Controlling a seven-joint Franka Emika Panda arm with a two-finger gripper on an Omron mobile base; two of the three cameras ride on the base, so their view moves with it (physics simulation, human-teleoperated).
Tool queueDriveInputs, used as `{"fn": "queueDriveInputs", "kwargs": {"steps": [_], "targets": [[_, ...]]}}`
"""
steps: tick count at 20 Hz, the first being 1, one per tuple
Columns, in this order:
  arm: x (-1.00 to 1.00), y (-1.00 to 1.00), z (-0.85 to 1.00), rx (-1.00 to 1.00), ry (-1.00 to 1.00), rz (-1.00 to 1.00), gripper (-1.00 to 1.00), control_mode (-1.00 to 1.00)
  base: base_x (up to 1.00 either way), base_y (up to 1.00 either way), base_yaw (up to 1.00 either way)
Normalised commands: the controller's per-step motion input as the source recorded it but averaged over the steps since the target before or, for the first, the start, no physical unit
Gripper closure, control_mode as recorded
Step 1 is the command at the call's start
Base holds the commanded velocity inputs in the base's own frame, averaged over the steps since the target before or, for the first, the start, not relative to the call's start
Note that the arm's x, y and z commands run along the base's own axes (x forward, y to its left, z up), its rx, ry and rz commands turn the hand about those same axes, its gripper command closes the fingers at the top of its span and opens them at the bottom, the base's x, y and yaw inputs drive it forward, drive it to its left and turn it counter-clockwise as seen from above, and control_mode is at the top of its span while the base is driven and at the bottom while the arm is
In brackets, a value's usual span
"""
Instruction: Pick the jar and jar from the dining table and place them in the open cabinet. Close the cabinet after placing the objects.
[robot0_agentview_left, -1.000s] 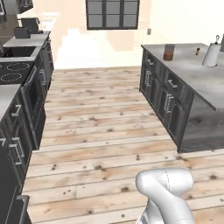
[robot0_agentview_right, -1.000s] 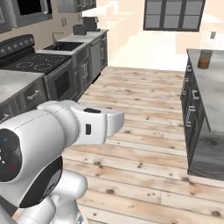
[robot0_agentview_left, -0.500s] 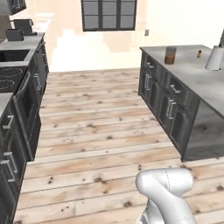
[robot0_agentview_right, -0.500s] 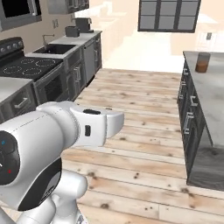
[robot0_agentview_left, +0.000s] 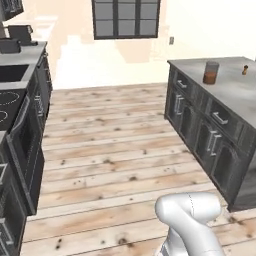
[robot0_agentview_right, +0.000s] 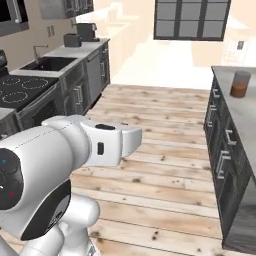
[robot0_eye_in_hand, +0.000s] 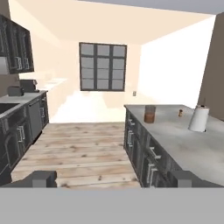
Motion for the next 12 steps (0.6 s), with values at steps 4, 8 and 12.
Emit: {"fn": "queueDriveInputs", "kwargs": {"steps": [4, 8, 12], "targets": [[0.0, 0.0, 0.0, 0.0, 0.0, 0.0, -1.0, 1.0, 1.0, 0.4, -0.08], [0.0, 0.0, 0.0, 0.0, 0.0, 0.0, -1.0, 1.0, 1.0, 0.33, -0.13], [0.0, 0.0, 0.0, 0.0, 0.0, 0.0, -1.0, 1.0, 0.93, 0.23, -0.16]]}}
